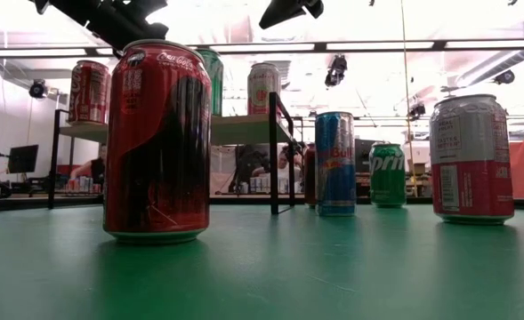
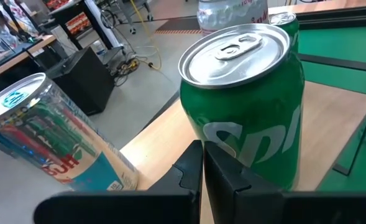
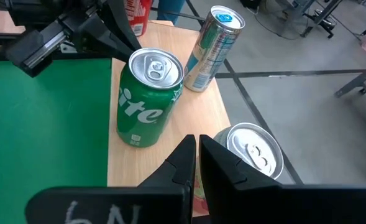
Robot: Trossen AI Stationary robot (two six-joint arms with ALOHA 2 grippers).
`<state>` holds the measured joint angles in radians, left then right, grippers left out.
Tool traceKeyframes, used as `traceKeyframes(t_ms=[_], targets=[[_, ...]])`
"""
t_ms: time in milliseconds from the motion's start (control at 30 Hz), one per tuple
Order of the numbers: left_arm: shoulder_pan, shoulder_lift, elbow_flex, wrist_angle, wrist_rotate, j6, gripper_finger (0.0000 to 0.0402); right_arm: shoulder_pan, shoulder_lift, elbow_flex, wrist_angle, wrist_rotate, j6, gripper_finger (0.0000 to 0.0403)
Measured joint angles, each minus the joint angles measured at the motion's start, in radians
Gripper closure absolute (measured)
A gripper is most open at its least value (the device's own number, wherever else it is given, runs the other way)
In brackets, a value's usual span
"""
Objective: Place canned beverage on shelf
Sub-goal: Put the green soda can on the shelf
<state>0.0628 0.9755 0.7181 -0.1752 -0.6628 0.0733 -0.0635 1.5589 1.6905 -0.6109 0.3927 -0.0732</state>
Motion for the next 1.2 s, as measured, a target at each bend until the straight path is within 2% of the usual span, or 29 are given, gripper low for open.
traceKeyframes(t_ms=[367,600,800,1033,1200], targets=[[0.006,0.032,0.006,0.034,-0.006,0.017,0.0402,0.000,0.000,-0.034,0.038,-0.001,0.025,0.0390],[0.007,0.033,0.006,0.068,-0.006,0.022,0.0402,0.000,0.002,-0.101,0.191,-0.008,0.020,0.0390],[0.004,0.020,0.007,0.067,-0.006,0.023,0.0402,0.000,0.040,-0.106,0.237,-0.009,0.028,0.0390],[-0.029,-0.012,0.007,0.009,-0.005,-0.018,0.0402,0.000,0.122,-0.101,0.378,-0.009,-0.022,0.0390],[-0.058,-0.020,0.006,-0.027,0.045,-0.049,0.0402,0.000,0.157,-0.077,0.440,-0.004,-0.054,0.0390]])
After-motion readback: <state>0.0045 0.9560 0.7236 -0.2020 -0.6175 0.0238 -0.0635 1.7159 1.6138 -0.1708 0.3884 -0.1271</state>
